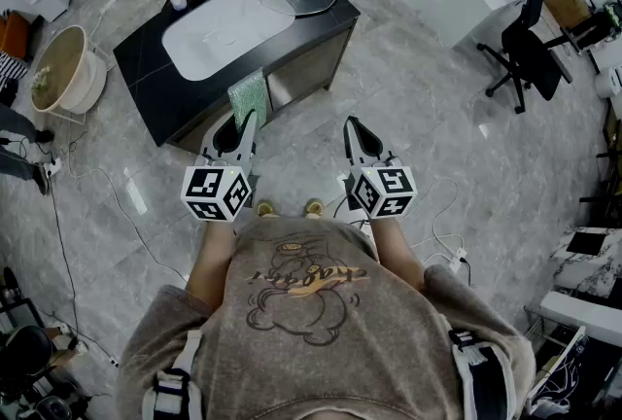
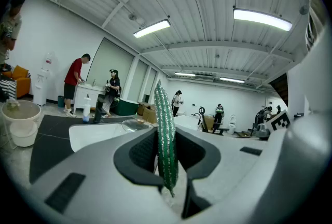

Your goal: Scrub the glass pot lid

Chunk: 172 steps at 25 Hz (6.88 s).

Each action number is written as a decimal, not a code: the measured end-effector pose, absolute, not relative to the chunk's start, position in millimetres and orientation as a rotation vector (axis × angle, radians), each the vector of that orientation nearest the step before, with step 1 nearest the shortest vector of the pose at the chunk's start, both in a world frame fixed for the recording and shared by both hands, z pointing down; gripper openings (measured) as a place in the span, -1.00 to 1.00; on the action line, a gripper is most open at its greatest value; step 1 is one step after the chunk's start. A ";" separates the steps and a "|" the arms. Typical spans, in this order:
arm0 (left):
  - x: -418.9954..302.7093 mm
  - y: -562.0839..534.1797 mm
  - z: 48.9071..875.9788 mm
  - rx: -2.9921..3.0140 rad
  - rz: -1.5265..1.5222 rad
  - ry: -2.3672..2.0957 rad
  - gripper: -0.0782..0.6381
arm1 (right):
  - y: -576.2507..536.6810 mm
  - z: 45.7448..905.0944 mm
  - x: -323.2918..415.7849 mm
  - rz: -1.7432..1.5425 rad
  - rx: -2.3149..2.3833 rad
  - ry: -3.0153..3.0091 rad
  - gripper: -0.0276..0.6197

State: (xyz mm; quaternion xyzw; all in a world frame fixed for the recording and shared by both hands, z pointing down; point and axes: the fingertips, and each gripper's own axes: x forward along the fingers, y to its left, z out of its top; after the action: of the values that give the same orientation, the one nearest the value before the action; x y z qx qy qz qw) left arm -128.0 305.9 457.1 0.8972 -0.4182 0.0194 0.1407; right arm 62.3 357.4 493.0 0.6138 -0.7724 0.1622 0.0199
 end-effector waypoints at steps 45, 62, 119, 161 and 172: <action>-69.7 0.3 452.5 2.588 0.041 -1.247 -0.55 | 62.5 507.7 107.0 0.568 1.858 -2.439 -0.83; -47.0 -101.2 444.3 2.622 0.031 -1.090 -0.55 | -37.5 494.4 108.6 0.517 1.872 -2.369 -0.83; -38.4 -179.2 483.4 2.438 0.087 -1.256 -0.55 | -273.1 677.5 87.1 0.370 1.006 -2.295 0.00; -71.3 -186.9 466.6 2.429 -0.028 -1.320 -0.55 | -238.2 589.4 107.6 0.450 1.207 -2.418 -0.34; -84.5 -178.6 460.0 2.429 -0.038 -1.352 -0.55 | -225.9 550.2 133.2 0.825 1.390 -2.678 -0.34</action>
State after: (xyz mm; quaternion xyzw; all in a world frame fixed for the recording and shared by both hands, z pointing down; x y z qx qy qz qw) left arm -84.5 -178.6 460.0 0.8595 -0.4784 -0.0134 0.1796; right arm 133.2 -225.9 550.2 0.4443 -0.8562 0.2637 0.0071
